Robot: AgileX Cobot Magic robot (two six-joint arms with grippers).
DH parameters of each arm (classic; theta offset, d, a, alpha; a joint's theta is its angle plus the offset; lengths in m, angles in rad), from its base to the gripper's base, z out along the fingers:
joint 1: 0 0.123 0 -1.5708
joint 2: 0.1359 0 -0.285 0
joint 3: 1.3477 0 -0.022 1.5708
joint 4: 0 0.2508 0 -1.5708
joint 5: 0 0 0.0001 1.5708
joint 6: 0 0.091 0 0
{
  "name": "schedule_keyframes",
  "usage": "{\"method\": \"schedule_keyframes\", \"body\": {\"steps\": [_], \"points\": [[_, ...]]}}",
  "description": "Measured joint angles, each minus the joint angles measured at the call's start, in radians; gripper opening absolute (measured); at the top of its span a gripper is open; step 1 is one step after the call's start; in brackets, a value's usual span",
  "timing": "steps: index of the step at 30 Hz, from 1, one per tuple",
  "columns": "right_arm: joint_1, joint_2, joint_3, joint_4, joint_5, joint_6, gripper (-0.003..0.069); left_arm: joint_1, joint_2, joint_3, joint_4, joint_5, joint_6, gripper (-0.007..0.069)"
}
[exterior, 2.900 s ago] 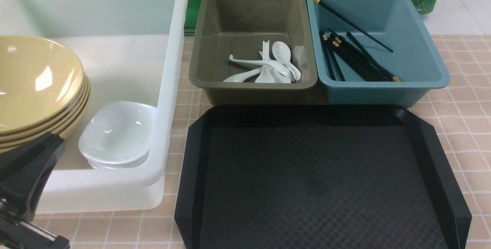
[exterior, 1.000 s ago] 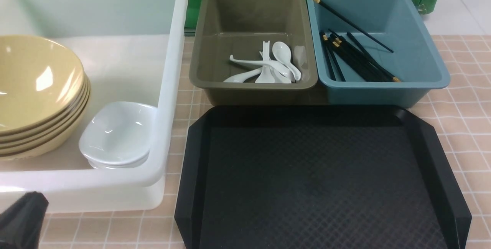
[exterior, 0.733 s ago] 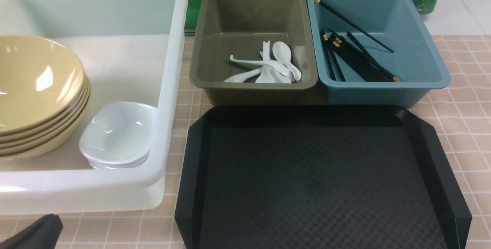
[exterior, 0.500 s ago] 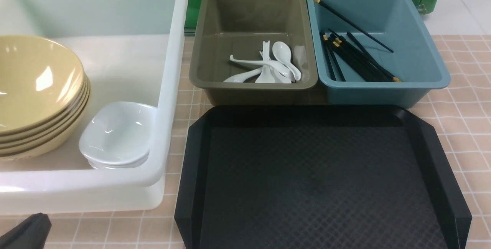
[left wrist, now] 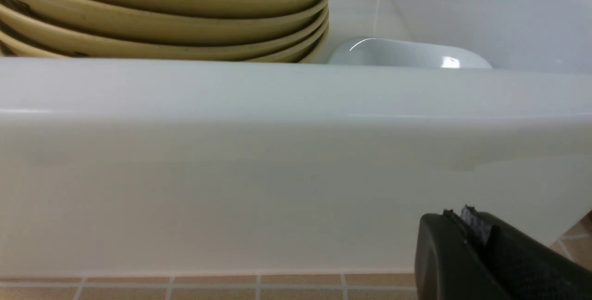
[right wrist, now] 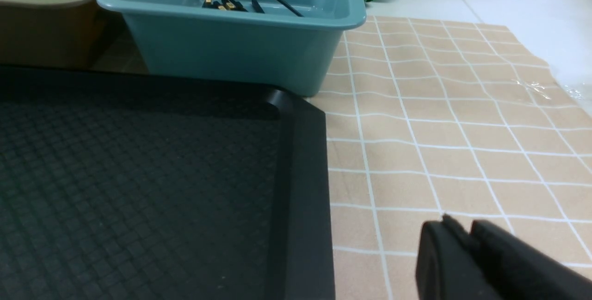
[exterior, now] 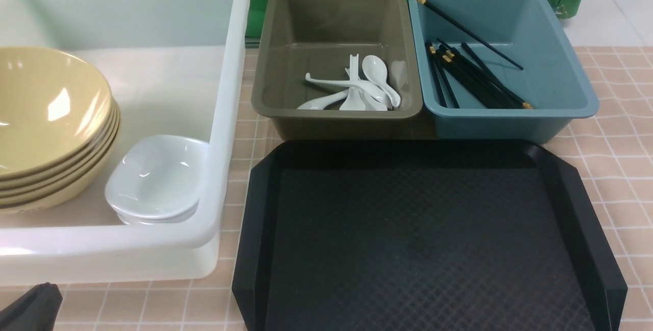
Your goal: On brown table put chopsticks spoon bowls plates into blue grey white boxes.
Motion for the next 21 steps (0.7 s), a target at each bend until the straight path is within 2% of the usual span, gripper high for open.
{"method": "schedule_keyframes", "body": {"steps": [21], "points": [[0.0, 0.0, 0.0, 0.0, 0.0, 0.0, 0.0132, 0.0, 0.0, 0.0, -0.001, 0.0, 0.0, -0.0007]]}}
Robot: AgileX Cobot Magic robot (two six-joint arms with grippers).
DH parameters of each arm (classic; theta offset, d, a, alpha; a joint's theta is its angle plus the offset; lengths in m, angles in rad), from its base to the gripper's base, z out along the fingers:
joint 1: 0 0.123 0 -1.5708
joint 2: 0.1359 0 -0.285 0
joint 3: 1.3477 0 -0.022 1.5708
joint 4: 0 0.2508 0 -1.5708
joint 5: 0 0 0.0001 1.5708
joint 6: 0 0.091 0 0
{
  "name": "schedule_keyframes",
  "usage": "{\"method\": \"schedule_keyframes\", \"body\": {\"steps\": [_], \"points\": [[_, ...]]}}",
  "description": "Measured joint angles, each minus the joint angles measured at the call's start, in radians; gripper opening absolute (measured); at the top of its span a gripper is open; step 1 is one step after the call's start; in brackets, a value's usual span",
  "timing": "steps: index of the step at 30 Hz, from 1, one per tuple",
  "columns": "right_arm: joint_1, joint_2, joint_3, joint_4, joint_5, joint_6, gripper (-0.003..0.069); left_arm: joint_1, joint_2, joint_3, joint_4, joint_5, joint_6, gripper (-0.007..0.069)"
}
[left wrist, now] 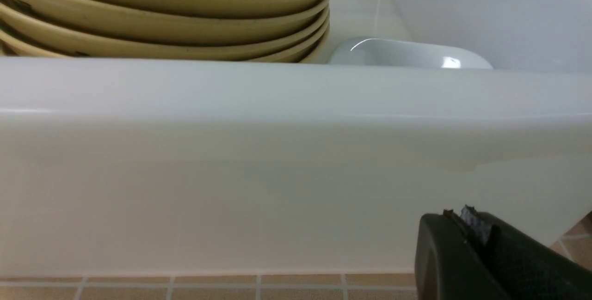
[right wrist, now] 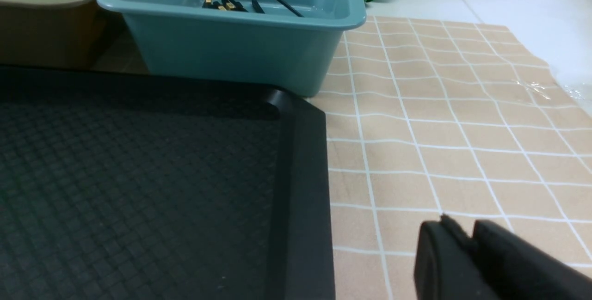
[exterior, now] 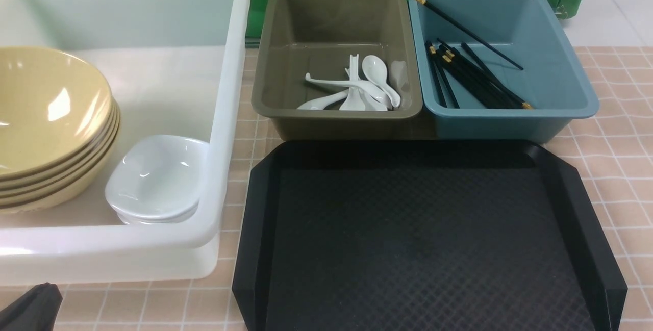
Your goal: On brown table put chopsticks spoon bowls plates into blue grey white boxes.
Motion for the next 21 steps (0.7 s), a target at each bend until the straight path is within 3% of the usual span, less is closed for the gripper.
{"method": "schedule_keyframes", "body": {"steps": [21], "points": [[0.0, 0.0, 0.0, 0.0, 0.0, 0.0, 0.0158, 0.0, 0.0, 0.0, 0.0, 0.0, 0.0, -0.0007]]}}
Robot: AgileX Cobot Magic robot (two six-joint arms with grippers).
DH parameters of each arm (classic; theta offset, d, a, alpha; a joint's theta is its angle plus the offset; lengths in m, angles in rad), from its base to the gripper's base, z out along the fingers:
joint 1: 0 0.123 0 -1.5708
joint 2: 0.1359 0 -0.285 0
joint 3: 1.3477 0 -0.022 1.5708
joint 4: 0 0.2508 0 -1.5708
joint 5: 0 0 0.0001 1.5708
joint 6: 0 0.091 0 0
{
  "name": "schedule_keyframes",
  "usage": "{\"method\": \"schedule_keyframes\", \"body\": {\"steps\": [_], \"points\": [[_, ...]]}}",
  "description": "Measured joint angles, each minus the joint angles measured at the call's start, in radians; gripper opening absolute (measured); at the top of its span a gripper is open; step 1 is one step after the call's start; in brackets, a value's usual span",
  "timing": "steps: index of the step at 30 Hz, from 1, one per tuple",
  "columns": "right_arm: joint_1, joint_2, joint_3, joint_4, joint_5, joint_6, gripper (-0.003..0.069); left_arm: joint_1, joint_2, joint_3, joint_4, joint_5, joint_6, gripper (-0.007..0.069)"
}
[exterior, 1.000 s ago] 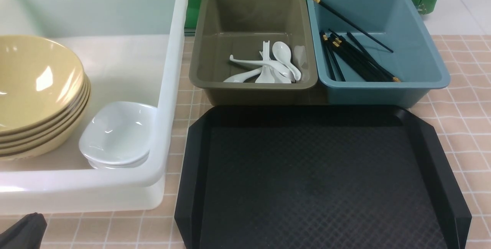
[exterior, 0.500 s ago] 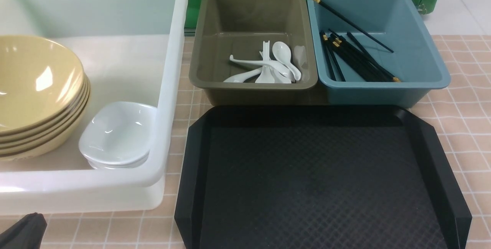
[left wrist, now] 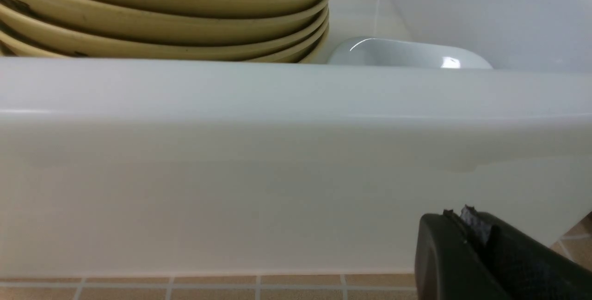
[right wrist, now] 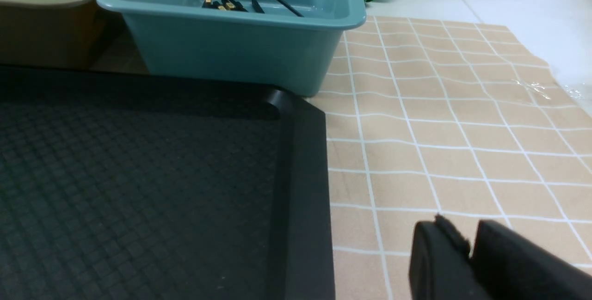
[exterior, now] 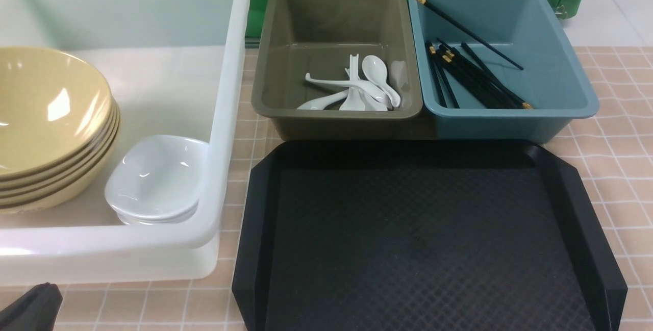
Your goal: On brown table put chopsticks spoon bowls plates into blue grey white boxes.
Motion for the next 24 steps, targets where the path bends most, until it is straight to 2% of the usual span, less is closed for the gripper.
{"method": "schedule_keyframes", "body": {"steps": [24], "points": [[0.0, 0.0, 0.0, 0.0, 0.0, 0.0, 0.0176, 0.0, 0.0, 0.0, 0.0, 0.0, 0.0, -0.0007]]}}
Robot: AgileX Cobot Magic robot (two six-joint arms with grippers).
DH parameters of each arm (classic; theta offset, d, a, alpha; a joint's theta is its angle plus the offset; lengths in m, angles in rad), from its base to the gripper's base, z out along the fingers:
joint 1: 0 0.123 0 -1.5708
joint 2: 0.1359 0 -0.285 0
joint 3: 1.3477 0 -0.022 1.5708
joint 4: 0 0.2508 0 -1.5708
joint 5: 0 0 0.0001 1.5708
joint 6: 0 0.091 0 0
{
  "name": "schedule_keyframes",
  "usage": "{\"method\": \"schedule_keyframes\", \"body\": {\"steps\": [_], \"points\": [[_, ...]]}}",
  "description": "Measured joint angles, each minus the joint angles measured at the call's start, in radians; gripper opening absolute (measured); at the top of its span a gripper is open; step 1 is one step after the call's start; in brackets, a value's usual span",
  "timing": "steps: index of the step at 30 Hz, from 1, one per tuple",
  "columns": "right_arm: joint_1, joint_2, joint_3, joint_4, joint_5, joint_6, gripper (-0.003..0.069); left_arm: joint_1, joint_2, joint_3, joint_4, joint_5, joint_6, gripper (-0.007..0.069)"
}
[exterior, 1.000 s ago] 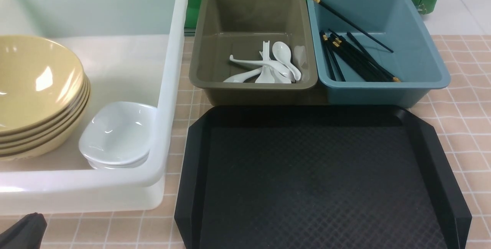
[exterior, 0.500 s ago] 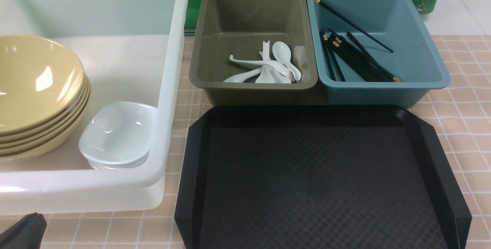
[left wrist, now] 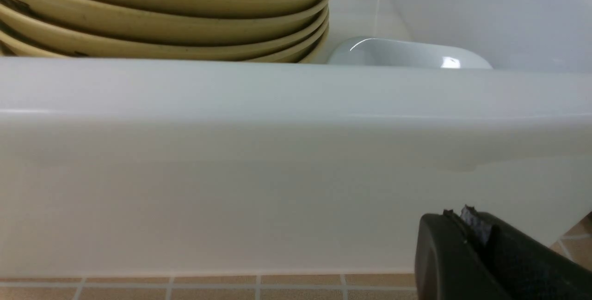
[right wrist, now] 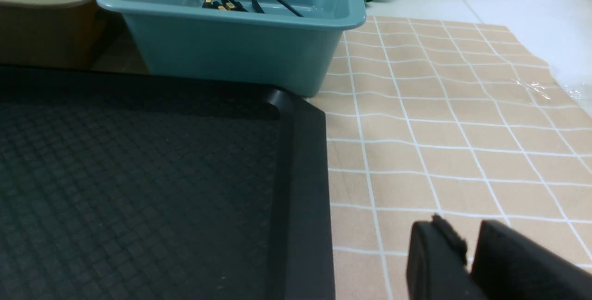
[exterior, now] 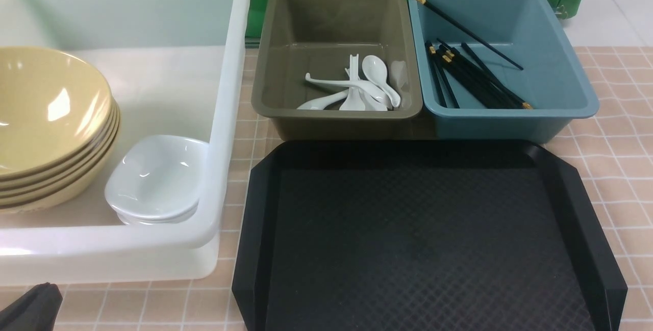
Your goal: On brown table put chopsticks spoon bowls plates into blue grey white boxes.
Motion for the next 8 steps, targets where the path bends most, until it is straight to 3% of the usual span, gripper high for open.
{"method": "schedule_keyframes", "body": {"steps": [8], "points": [[0.0, 0.0, 0.0, 0.0, 0.0, 0.0, 0.018, 0.0, 0.0, 0.0, 0.0, 0.0, 0.0, -0.0007]]}}
